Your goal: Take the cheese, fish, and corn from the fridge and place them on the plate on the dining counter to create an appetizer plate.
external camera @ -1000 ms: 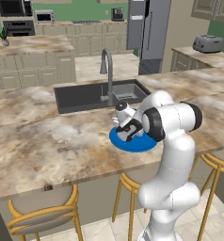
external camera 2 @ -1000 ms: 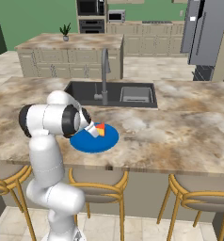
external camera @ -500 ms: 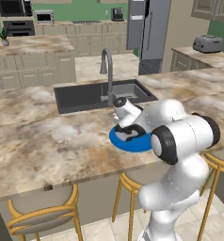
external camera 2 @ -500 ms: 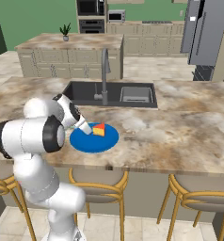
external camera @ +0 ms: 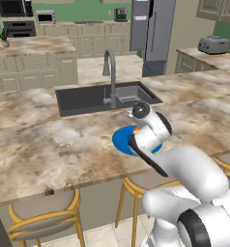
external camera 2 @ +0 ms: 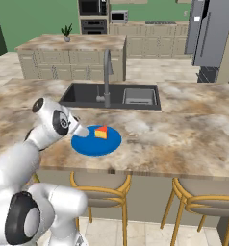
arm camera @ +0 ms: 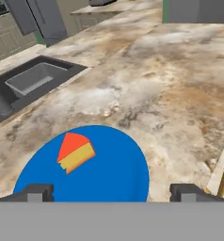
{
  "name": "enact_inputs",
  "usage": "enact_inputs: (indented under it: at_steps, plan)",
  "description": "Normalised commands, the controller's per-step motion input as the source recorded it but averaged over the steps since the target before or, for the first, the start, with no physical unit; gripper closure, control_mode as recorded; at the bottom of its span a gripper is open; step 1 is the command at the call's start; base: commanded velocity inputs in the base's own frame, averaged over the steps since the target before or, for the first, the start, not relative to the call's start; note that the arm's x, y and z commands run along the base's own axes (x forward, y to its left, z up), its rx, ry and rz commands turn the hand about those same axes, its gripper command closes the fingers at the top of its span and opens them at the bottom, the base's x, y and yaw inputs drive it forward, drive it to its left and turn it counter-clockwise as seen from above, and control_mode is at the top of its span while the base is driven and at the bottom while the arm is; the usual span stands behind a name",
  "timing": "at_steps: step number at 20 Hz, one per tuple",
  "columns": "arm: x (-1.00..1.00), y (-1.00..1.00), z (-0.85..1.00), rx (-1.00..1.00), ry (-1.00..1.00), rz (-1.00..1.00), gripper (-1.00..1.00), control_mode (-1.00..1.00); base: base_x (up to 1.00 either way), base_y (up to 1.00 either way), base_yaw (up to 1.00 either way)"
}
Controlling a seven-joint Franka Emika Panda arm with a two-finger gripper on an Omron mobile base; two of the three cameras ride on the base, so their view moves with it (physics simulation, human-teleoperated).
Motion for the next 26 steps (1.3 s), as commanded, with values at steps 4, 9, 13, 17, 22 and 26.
enact_inputs:
  at_steps: [4,9,13,17,22,26]
  plan:
    - [-1.0,-0.08,1.0,-0.02,-0.06,0.22,-1.0,-1.0,0.0,0.0,0.0]
    - [-1.0,0.0,0.98,-0.05,0.02,0.26,-1.0,-1.0,0.0,0.0,0.0]
    - [-0.77,0.09,0.48,-0.1,0.1,0.2,-1.0,-1.0,0.0,0.0,0.0]
    - [-0.57,0.34,0.12,-0.15,0.03,0.1,-1.0,-1.0,0.0,0.0,0.0]
    - [-0.3,0.17,0.0,-0.08,-0.03,0.03,-1.0,1.0,-0.59,0.25,0.02]
    - [0.0,0.0,0.0,0.0,0.0,0.0,-1.0,1.0,-1.0,0.56,0.0]
